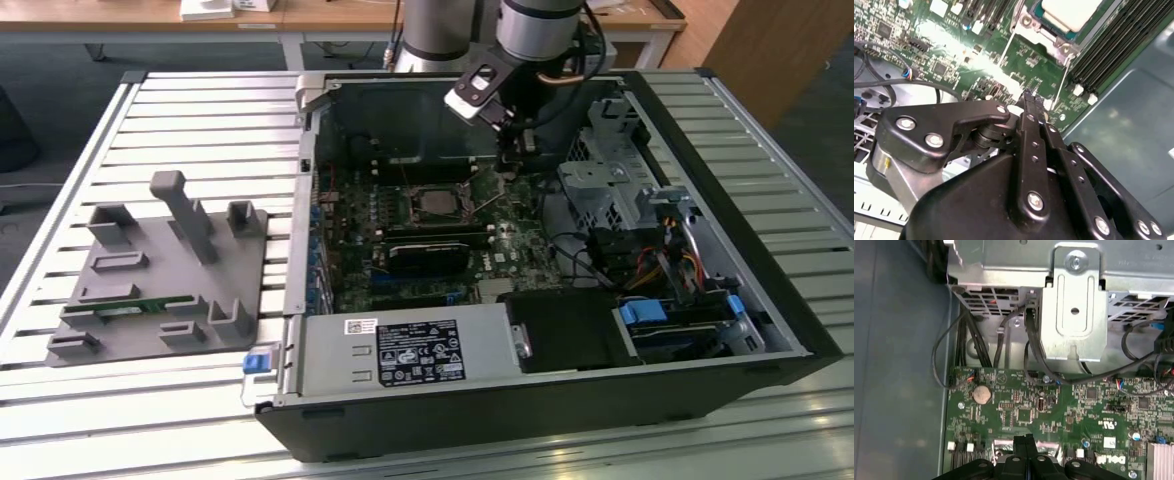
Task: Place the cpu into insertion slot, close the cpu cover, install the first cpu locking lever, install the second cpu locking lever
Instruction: 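Close the cpu cover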
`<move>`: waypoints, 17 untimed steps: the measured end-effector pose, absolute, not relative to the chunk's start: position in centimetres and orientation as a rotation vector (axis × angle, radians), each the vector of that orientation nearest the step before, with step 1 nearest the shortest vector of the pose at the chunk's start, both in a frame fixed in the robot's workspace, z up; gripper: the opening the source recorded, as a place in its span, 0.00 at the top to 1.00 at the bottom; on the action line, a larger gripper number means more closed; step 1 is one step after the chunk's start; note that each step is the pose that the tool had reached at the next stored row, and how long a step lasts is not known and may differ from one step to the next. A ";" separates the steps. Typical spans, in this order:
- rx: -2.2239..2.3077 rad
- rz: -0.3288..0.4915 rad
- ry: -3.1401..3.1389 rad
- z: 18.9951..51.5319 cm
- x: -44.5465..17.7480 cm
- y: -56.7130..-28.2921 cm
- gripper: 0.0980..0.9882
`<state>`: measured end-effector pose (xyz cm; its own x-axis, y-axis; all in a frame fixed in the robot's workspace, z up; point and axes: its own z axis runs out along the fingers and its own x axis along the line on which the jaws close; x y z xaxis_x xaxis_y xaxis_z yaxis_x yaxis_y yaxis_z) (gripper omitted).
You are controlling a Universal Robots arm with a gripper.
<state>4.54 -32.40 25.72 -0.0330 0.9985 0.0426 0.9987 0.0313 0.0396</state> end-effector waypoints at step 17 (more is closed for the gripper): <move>-2.218 -0.087 -2.224 24.8 6.5 -32.1 0.99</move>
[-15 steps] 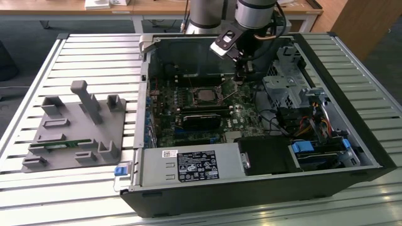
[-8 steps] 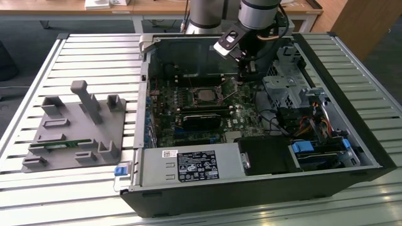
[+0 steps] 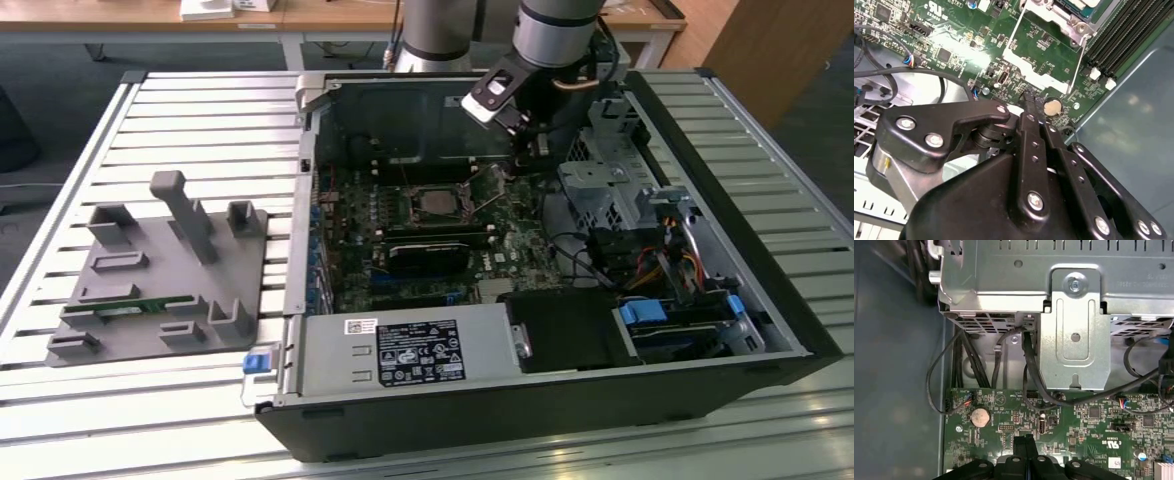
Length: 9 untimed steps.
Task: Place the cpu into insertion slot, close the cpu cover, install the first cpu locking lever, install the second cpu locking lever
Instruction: 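Close the cpu cover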
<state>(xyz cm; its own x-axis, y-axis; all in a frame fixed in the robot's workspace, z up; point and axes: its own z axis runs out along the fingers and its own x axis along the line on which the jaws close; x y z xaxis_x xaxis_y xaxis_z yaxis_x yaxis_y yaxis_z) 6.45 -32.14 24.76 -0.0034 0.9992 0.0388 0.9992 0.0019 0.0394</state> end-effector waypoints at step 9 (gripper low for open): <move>2.218 0.085 2.224 24.1 5.8 -32.1 0.99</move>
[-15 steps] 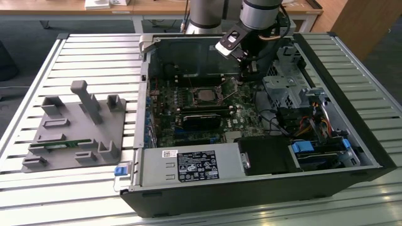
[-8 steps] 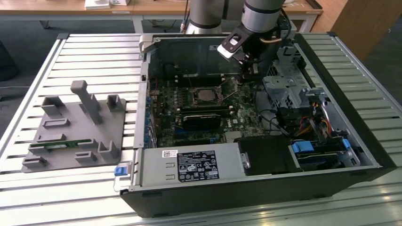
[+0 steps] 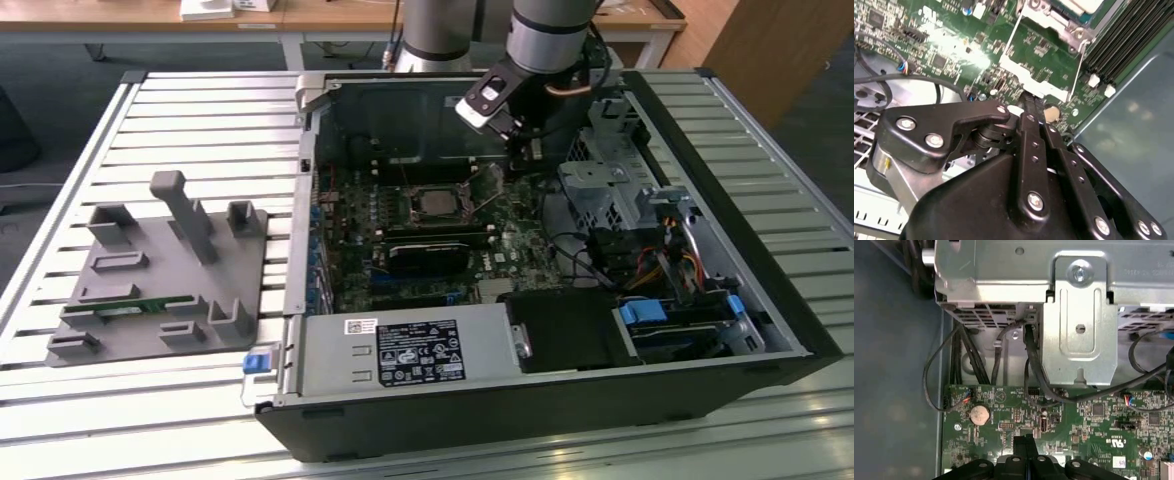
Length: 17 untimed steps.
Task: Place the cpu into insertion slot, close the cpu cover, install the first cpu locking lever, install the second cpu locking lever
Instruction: 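Close the cpu cover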
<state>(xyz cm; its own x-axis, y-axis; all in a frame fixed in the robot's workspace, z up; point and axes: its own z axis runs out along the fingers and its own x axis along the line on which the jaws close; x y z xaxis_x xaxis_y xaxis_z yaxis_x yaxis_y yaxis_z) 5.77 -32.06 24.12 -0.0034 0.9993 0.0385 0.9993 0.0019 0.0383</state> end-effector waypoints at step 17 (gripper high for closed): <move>-2.218 -0.086 -2.223 23.8 2.2 -32.0 0.99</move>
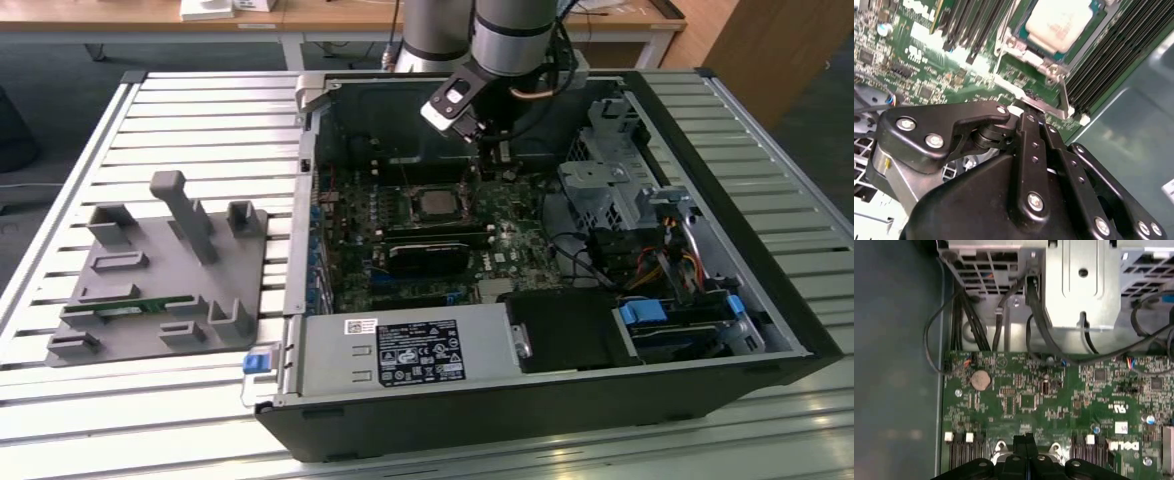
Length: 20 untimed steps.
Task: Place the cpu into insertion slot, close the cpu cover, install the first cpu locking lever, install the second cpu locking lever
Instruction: 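Close the cpu cover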
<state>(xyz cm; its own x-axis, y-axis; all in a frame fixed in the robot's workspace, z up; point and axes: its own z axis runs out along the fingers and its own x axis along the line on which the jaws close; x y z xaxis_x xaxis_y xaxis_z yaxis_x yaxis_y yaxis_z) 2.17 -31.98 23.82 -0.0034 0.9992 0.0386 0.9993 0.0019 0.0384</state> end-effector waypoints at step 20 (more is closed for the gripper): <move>-2.216 -0.082 -2.222 22.7 0.2 -32.0 0.99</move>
<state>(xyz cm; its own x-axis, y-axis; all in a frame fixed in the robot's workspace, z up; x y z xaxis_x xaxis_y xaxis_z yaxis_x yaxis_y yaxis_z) 0.18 -31.99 22.73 -0.0032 0.9993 0.0384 0.9994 0.0018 0.0353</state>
